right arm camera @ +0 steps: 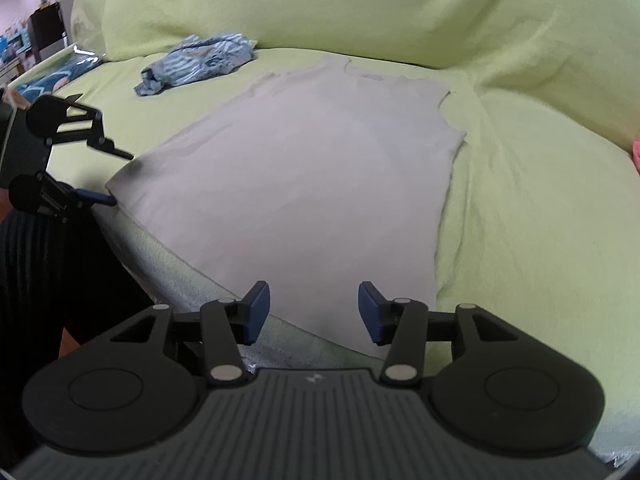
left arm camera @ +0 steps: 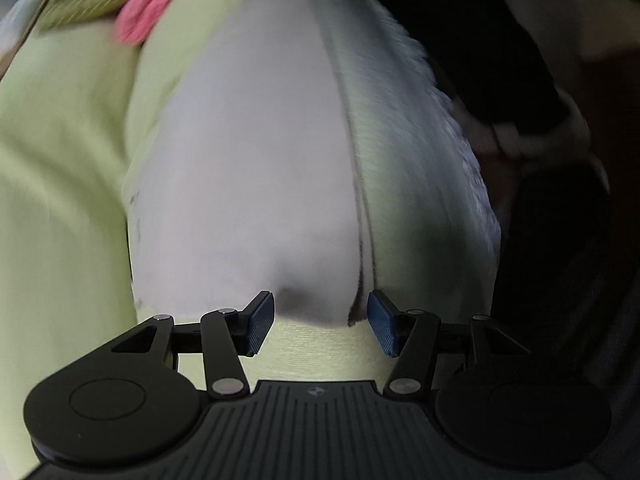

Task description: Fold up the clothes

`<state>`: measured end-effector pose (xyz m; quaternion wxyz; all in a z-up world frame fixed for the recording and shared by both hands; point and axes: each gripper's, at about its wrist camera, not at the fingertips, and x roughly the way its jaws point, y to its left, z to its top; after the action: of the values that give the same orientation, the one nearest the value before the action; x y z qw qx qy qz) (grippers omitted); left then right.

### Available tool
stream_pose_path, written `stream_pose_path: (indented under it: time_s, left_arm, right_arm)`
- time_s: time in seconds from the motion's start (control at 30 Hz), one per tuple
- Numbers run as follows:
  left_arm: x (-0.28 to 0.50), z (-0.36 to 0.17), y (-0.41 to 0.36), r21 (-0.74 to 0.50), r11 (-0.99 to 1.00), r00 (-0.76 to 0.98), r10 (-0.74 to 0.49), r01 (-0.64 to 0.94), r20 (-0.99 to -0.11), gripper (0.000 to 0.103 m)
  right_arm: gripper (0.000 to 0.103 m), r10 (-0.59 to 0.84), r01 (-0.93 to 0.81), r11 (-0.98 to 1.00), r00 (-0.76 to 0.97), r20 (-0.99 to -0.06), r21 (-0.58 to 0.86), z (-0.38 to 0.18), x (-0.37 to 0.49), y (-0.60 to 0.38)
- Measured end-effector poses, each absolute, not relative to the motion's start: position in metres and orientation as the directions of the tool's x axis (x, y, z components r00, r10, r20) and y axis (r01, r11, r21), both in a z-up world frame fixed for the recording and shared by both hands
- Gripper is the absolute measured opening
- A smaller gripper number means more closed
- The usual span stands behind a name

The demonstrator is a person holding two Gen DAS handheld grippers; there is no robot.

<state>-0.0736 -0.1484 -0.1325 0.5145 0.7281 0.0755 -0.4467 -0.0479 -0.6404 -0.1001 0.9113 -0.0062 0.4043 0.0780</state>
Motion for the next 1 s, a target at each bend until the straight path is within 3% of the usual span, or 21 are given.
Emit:
stream_pose_path:
  time_s: [0.37, 0.43, 0.47, 0.63, 0.77, 1.0]
  left_arm:
    - [-0.084, -0.155, -0.134, 0.736, -0.567, 0.599, -0.459, 0.371, -0.656, 0.052]
    - [-0.083, -0.152, -0.137, 0.737, -0.551, 0.585, -0.47, 0.391, -0.661, 0.015]
    - [-0.082, -0.15, -0.139, 0.736, -0.541, 0.577, -0.473, 0.407, -0.666, 0.008]
    - [-0.057, -0.101, -0.151, 0.669, -0.286, 0.482, -0.51, 0.686, -0.713, 0.005]
    - [-0.033, -0.067, -0.15, 0.568, -0.121, 0.42, -0.552, 0.814, -0.72, 0.005]
    - [-0.008, -0.045, -0.139, 0.458, 0.004, 0.375, -0.58, 0.889, -0.723, 0.005]
  right_arm:
    - [0.054, 0.14, -0.13, 0.989, 0.667, -0.732, 0.072, -0.104, -0.049, -0.643]
    - [0.054, 0.143, -0.132, 0.989, 0.664, -0.734, 0.073, -0.105, -0.049, -0.642]
    - [0.054, 0.145, -0.14, 0.988, 0.664, -0.734, 0.068, -0.105, -0.05, -0.64]
    - [0.067, 0.15, -0.225, 0.974, 0.669, -0.728, -0.006, -0.108, -0.051, -0.614]
    - [0.067, 0.177, -0.352, 0.931, 0.67, -0.721, -0.099, -0.118, -0.044, -0.571]
    - [0.064, 0.163, -0.489, 0.806, 0.726, -0.668, -0.335, -0.141, -0.02, -0.493]
